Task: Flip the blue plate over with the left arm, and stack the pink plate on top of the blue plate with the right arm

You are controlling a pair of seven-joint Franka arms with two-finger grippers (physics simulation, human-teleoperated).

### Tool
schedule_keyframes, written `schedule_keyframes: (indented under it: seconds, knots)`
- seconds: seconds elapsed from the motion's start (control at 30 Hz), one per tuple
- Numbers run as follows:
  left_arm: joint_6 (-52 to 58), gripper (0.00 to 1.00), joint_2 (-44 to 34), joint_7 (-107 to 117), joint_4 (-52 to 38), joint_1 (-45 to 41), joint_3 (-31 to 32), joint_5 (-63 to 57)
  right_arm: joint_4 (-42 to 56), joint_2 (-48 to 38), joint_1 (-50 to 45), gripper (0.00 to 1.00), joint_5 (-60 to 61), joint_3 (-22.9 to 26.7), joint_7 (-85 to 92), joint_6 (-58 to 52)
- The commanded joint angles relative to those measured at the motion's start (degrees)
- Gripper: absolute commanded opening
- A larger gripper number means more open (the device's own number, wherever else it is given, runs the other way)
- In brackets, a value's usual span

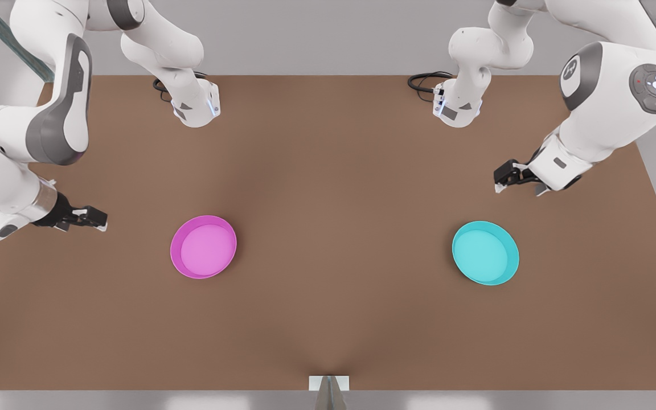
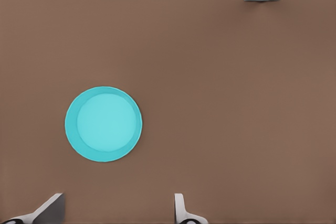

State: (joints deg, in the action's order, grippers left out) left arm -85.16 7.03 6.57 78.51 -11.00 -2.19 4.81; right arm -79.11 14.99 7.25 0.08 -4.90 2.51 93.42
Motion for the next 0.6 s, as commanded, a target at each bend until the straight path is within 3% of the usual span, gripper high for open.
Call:
schedule_keyframes:
  seconds: [0.0,0.07,0.2,0.3,0.33,0.43,0.57]
  knots:
    - [0.4,1.00,0.0,0.4,0.2,0.2,0.0,-0.1,0.0,0.0,-0.2,1.00,-0.2,-0.9,-0.2,-0.1]
    - [0.3,1.00,3.7,-0.5,1.7,4.5,-0.1,1.0,-0.2,0.3,0.0,1.00,-0.3,-0.9,0.0,0.0]
    - [-2.7,1.00,20.3,-15.0,1.1,14.8,0.0,7.4,-0.6,1.1,0.5,1.00,-0.2,-0.9,0.1,0.8]
    - [-4.0,1.00,23.5,-15.5,0.5,16.4,0.2,8.9,-0.7,1.2,0.5,1.00,0.1,-0.9,0.2,0.8]
    - [-4.8,1.00,25.0,-17.0,0.5,19.5,0.1,17.0,-0.6,1.2,0.7,1.00,0.2,-0.9,0.2,0.8]
    - [-22.2,1.00,26.2,-30.8,10.4,21.8,0.2,14.1,-0.6,1.3,0.9,1.00,0.3,-0.8,1.8,0.8]
    - [-24.4,1.00,29.7,-33.0,10.0,23.7,0.6,14.8,-0.7,1.6,0.9,1.00,0.4,-0.8,1.8,0.8]
